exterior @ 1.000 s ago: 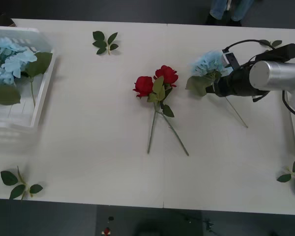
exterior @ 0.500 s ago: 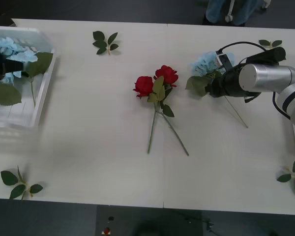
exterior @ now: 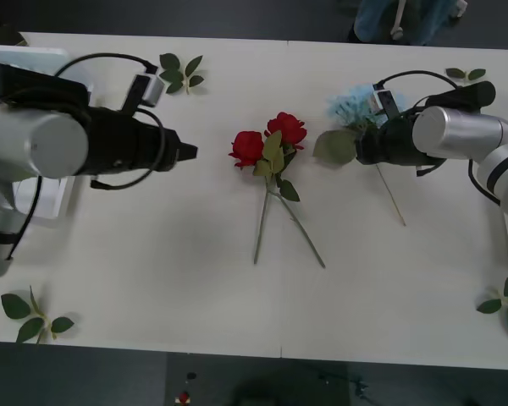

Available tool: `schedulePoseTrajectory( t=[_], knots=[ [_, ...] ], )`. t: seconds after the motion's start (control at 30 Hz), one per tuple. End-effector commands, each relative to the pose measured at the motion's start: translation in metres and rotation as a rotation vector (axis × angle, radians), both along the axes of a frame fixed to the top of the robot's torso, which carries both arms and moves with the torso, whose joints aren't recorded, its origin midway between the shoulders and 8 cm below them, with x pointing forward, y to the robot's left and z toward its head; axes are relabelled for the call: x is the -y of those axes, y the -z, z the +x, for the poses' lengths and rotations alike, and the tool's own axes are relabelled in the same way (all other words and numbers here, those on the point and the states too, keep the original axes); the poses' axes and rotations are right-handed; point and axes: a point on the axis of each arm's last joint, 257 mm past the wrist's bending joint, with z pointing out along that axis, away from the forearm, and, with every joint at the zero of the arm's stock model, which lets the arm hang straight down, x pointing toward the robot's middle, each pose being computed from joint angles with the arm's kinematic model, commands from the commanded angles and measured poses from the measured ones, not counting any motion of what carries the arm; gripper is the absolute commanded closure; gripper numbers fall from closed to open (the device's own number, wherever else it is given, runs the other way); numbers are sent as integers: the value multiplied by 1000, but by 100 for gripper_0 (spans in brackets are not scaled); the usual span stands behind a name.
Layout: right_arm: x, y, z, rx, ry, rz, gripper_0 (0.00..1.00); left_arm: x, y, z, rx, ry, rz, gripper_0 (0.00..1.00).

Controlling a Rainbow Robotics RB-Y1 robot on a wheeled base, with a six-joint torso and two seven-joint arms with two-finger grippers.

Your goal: Put the red flowers into the right box and the blue flowers into the left box

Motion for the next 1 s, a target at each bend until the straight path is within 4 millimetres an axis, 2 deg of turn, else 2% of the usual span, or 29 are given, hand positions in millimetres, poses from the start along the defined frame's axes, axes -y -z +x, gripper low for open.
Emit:
schedulePoseTrajectory(
  t=[0.03,0.17,0.33,0.5,0.67,0.83,1.0],
  knots=[
    [-4,-61,14,84,-38,76,100,36,10,5,81,67,89,12],
    [-4,-93,0,87,-77,179,100,70,17,3,125,120,89,11],
    [-1,-129,-28,127,-188,245,100,85,8,-6,144,159,69,11],
    [-11,-160,-64,202,-343,293,100,77,-15,-24,123,209,49,8],
    [-29,-182,-108,313,-511,300,100,56,-40,-52,49,353,-84,7],
    [-57,-193,-146,385,-626,335,100,50,-44,-80,20,524,-268,7],
    [-89,-209,-181,421,-698,432,100,53,-32,-97,116,685,-354,7]
  ],
)
